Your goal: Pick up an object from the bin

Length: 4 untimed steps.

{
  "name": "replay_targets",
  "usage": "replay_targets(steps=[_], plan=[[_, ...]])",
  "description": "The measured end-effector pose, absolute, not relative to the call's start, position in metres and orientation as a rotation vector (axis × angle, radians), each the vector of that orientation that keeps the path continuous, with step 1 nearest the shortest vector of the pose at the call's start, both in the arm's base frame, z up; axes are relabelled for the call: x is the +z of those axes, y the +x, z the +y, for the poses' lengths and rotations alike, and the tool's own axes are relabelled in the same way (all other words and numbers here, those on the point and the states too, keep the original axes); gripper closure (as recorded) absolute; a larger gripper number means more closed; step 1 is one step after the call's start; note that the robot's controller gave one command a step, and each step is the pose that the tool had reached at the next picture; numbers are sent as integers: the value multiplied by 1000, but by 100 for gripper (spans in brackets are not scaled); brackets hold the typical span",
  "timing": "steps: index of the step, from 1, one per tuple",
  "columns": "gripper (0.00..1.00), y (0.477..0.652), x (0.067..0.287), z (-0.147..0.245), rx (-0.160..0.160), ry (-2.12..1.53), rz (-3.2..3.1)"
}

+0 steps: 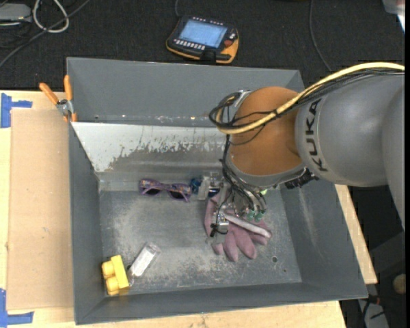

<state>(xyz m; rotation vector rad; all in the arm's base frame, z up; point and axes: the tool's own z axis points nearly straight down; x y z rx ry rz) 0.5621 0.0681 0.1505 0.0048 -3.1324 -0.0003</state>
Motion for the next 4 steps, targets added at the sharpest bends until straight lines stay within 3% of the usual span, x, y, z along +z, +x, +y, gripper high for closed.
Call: replay_targets(steps=[1,2,3,4], plan=[[0,564,155,67,-1,0,-3140],[0,528,90,165,-2,314,-3122],[0,597,127,203,-2,547,-3099],[0,509,98,211,-11,1160,-2893]])
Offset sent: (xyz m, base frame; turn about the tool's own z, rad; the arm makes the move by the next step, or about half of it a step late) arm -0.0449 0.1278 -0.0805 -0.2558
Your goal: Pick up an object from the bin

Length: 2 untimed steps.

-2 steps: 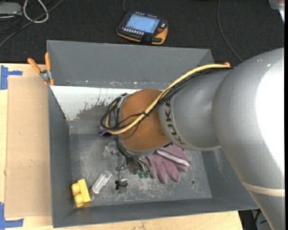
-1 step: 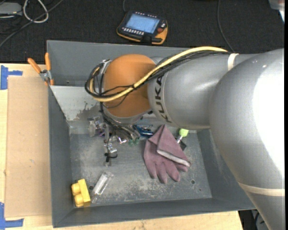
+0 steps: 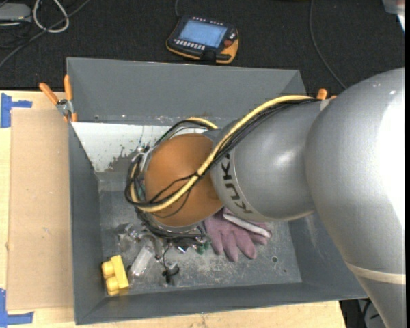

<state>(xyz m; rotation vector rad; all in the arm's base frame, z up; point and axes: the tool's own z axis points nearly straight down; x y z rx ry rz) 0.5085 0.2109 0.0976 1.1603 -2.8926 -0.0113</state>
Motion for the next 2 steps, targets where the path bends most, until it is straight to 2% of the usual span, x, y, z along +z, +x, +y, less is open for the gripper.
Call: replay_targets(steps=[1,2], plan=[[0,551,69,228,-3,1283,-2871],[100,512,69,207,-11,1433,-2780]])
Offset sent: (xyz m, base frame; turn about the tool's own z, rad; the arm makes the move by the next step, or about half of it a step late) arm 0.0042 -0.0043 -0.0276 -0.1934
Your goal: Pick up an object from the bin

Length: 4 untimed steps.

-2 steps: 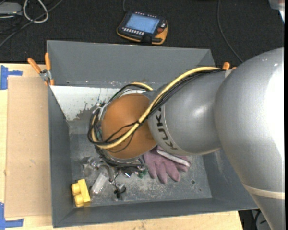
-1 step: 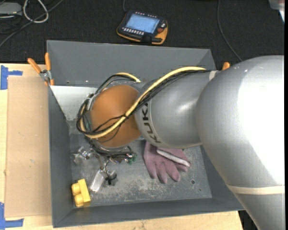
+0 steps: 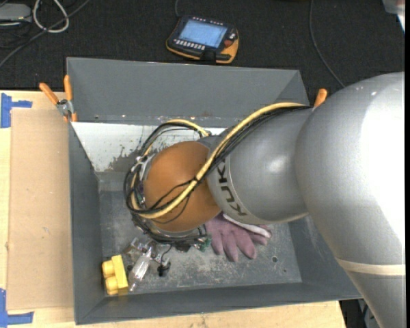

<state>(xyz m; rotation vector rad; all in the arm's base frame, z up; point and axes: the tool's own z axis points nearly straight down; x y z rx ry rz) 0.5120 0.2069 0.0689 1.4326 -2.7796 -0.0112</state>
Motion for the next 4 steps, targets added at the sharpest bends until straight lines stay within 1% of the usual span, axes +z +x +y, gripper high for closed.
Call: replay_targets(steps=[2,3,4], plan=[[100,512,73,207,-12,1428,-2781],[100,510,91,207,-14,1422,-2776],[100,511,114,208,-13,1422,-2783]])
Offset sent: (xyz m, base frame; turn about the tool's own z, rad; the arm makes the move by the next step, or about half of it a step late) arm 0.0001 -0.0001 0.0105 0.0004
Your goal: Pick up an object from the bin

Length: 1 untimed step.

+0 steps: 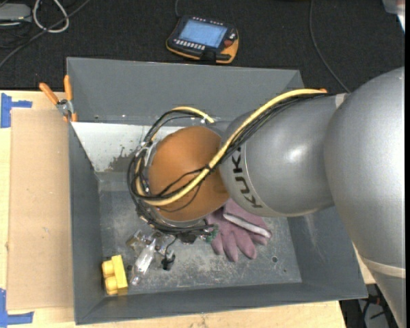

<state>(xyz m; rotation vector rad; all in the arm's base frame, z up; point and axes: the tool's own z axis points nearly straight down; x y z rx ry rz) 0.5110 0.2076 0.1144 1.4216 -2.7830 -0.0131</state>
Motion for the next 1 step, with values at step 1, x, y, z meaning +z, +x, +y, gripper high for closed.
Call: replay_targets(steps=[1], plan=[[100,510,131,207,-13,1419,-2782]])
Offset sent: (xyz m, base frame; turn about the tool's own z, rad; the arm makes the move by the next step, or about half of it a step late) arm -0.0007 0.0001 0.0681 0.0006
